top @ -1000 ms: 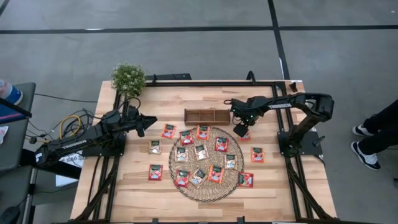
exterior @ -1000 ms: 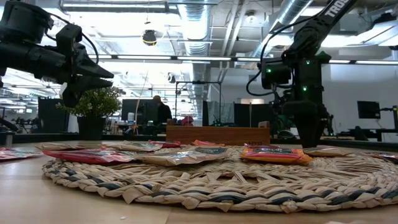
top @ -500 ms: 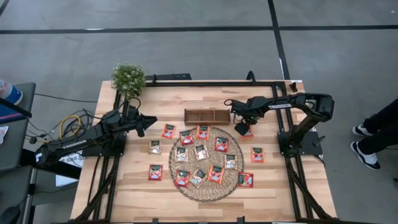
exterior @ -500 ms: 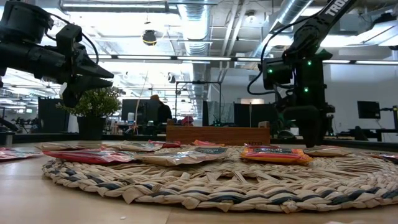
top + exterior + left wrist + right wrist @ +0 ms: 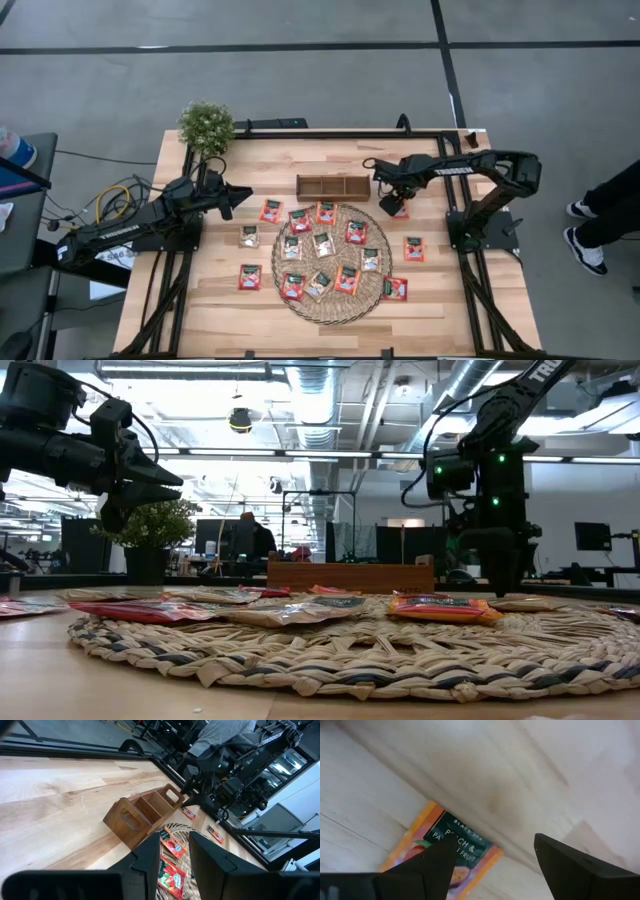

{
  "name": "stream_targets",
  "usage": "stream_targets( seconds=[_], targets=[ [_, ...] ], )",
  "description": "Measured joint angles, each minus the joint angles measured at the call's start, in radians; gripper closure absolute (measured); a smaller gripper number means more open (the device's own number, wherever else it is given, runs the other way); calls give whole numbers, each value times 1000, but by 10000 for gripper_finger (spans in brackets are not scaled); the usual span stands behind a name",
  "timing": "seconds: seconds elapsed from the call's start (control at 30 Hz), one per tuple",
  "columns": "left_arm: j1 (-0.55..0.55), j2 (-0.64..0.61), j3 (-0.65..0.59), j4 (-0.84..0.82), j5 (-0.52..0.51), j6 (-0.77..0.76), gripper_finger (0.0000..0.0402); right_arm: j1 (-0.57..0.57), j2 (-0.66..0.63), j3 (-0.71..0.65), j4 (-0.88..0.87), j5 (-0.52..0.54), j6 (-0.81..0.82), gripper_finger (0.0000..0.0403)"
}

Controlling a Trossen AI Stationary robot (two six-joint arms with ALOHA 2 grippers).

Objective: Pick & Place Tea
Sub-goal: Put the orange tea bag to the right of the wooden organizer

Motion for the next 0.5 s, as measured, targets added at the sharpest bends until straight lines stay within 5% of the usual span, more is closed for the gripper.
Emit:
stream_targets(
  seconds=[0.5],
  targets=[
    [0,0,0,0,0,-1,306,15,-52,8,-7,-27,-289,143]
  ],
)
